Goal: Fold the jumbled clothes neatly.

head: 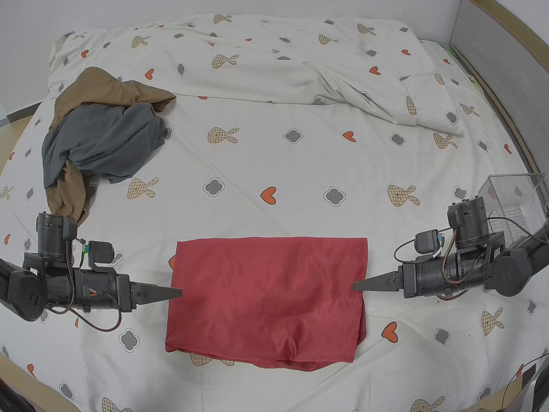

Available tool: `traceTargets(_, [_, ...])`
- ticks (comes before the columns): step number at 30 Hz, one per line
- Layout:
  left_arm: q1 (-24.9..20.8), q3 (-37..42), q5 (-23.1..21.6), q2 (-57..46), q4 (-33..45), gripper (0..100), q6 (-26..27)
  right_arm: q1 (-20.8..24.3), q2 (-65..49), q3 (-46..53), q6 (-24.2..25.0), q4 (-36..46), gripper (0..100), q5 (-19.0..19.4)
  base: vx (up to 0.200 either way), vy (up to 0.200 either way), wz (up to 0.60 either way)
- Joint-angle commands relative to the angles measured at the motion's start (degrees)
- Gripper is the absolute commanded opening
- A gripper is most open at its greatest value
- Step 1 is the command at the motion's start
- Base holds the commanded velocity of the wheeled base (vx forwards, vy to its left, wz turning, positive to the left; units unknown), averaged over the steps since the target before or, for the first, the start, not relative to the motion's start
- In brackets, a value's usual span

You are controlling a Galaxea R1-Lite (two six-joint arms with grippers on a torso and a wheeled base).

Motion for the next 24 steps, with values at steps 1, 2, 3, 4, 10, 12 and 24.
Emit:
traceTargets(1, [4.21,-3.06,-5.99,5.81,-1.51,100,0.12,0.58,7.48,3.48,0.73,-7.77,100,0.55,0.000,0.000,0.00])
traceTargets(2, [4.21,-3.06,-5.99,5.81,-1.51,100,0.12,0.58,7.48,3.48,0.73,-7.77,100,0.55,0.000,0.000,0.00])
traceTargets(3, [4.03,-4.64,-5.99,8.63,-1.60,100,0.30,1.37,8.71,3.13,1.70,-8.82,100,0.55,0.000,0.000,0.00])
traceTargets(4, [3.94,-5.26,-5.99,9.59,-1.68,100,0.30,1.63,9.24,2.96,2.05,-9.26,100,0.55,0.000,0.000,0.00])
traceTargets(10, [3.59,-5.87,-5.99,13.55,-5.20,100,0.30,3.57,12.23,2.60,3.02,-11.90,100,0.46,0.000,0.000,0.00])
traceTargets(12, [3.59,-5.87,-5.99,14.25,-6.08,100,0.38,4.18,12.23,2.43,3.98,-12.25,100,0.55,0.000,0.000,0.00])
traceTargets(24, [0.60,-6.66,-5.72,18.21,-8.80,100,0.38,6.91,12.93,0.06,5.21,-12.87,100,0.55,0.000,0.000,0.00])
